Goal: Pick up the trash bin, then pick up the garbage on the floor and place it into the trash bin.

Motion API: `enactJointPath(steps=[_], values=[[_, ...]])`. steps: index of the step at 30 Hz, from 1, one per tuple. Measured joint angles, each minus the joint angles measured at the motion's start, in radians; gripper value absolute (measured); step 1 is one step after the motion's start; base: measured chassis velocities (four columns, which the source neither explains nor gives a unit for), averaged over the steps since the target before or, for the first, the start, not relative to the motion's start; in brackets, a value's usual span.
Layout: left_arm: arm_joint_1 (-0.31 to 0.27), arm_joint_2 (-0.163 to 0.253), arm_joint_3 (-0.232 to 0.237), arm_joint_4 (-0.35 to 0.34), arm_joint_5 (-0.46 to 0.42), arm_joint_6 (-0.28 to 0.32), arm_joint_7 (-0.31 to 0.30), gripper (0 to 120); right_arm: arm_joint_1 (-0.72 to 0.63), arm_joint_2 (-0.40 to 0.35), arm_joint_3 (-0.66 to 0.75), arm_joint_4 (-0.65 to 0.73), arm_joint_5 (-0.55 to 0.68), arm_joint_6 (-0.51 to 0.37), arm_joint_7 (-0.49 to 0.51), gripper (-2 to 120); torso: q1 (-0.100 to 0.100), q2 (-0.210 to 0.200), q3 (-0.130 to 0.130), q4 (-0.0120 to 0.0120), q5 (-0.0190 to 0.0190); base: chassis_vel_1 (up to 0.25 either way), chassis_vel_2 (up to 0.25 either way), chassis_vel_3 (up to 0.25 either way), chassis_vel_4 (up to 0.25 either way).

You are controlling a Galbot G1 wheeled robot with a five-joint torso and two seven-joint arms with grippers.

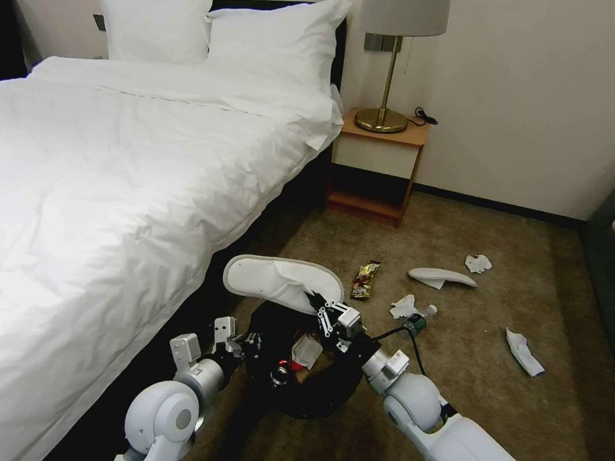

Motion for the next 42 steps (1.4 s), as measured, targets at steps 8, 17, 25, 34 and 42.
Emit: enactJointPath(steps=[8,17,25,34,42], values=[[-0.008,-0.003,-0.004,0.008,0.010,-0.004,-0.010,2,-0.016,0.015,-0.015,0.011,-0.028,-0.005,-0.001,0,0.000,0.000,0.000,-0.0001,0.0000,0.000,0.000,0.000,0.000],[-0.020,-0.003,-0.027,0.027,0.012,-0.012,-0.010,2,-0.045,0.021,-0.029,0.020,-0.053,-0.008,-0.006,0,0.000,0.000,0.000,-0.0001,0.0000,0.000,0.000,0.000,0.000],[-0.031,-0.009,-0.038,0.046,0.027,-0.019,-0.010,2,-0.059,-0.021,-0.010,0.048,-0.049,-0.012,-0.007,0,0.000,0.000,0.000,-0.0001,0.0000,0.000,0.000,0.000,0.000],[-0.035,-0.011,-0.042,0.045,0.028,-0.023,-0.013,2,-0.076,-0.014,-0.006,0.034,-0.053,-0.008,-0.007,0,0.000,0.000,0.000,-0.0001,0.0001,0.000,0.000,0.000,0.000],[-0.028,-0.012,-0.051,0.036,0.027,-0.025,-0.014,2,-0.073,0.000,-0.008,0.009,-0.057,0.000,-0.012,0,0.000,0.000,0.000,-0.0001,0.0000,0.000,0.000,0.000,0.000]])
